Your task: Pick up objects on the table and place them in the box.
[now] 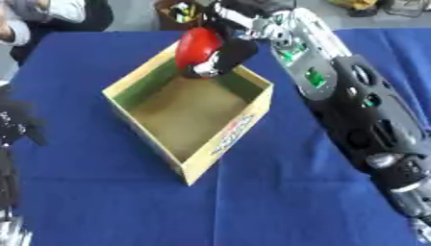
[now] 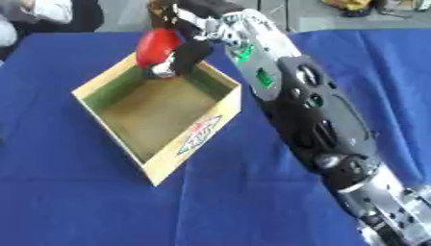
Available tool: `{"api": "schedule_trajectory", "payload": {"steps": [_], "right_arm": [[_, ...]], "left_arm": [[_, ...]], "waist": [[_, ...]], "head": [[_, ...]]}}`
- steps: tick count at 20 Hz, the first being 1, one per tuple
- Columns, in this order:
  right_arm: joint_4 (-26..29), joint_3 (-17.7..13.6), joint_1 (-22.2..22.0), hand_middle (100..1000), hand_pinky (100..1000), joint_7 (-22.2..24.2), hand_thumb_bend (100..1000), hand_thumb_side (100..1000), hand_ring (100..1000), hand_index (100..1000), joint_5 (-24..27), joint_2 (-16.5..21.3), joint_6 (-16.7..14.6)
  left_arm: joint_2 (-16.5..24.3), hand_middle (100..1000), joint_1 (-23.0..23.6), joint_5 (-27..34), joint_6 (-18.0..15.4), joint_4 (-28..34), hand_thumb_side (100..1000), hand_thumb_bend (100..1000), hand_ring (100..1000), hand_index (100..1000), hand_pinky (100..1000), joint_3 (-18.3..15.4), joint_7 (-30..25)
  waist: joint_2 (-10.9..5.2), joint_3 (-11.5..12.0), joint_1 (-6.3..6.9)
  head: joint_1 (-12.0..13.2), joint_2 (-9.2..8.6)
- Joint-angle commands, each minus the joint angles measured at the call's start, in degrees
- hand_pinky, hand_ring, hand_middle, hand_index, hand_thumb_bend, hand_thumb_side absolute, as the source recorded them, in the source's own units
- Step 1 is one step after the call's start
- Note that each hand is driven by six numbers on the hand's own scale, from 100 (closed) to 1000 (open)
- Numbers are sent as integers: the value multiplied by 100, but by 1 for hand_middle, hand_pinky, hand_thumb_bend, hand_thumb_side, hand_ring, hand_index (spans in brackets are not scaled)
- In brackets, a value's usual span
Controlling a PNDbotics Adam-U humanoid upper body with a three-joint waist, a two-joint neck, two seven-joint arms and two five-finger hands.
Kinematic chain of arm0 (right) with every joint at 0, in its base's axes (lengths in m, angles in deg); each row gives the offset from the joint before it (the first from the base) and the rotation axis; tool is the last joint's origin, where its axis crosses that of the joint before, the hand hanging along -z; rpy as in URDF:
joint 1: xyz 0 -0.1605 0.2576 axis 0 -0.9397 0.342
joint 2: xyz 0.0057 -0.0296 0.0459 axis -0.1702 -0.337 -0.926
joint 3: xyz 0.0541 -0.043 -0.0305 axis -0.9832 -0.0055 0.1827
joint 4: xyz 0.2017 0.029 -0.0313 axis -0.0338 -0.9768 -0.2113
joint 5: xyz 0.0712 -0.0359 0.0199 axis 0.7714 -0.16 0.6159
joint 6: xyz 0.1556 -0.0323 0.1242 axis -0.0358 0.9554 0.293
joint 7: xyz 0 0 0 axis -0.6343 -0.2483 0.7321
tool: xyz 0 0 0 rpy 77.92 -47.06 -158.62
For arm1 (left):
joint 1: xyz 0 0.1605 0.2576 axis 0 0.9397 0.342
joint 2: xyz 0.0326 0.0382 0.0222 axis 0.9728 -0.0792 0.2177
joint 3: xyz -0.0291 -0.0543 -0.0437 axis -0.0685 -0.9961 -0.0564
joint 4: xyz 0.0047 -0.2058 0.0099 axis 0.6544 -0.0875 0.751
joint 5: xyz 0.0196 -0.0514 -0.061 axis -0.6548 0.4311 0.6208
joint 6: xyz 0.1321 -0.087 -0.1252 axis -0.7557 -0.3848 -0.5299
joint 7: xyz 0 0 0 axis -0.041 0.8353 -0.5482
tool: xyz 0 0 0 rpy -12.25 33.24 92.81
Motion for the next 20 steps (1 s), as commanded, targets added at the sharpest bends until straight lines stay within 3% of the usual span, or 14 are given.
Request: {"api": "schedule_trajectory", "payload": {"steps": [1,15,16,17,18,20], "right_arm": [[-127,-27,49,265,557,-24,550,548,472,462,-250,-193,-93],[-577,23,-186,282,553,-499,440,601,484,468,-1332,-555,-393],[-597,20,-187,330,577,-513,559,622,515,547,-1358,-561,-412],[-617,33,-192,330,577,-493,559,622,515,547,-1383,-566,-448],[-626,37,-194,414,604,-465,686,653,560,656,-1406,-569,-481],[-608,44,-194,508,652,-366,726,679,622,748,-1470,-567,-547]], "left_arm": [[23,525,-55,24,-6,105,908,100,465,774,295,20,-18],[13,525,-61,27,1,105,909,100,466,773,295,26,-33],[12,525,-60,27,1,105,909,100,466,773,295,26,-34],[13,525,-59,28,1,105,909,100,466,773,295,24,-34],[13,525,-58,28,2,105,909,100,466,773,295,24,-34],[12,525,-55,29,4,105,909,100,466,773,295,27,-40]], "waist": [[-96,15,7],[-81,-10,-3],[-81,-10,-3],[-80,-11,-2],[-80,-13,-1],[-79,-23,2]], "head": [[-18,-56],[23,-100],[23,-100],[21,-101],[22,-101],[23,-100]]}}
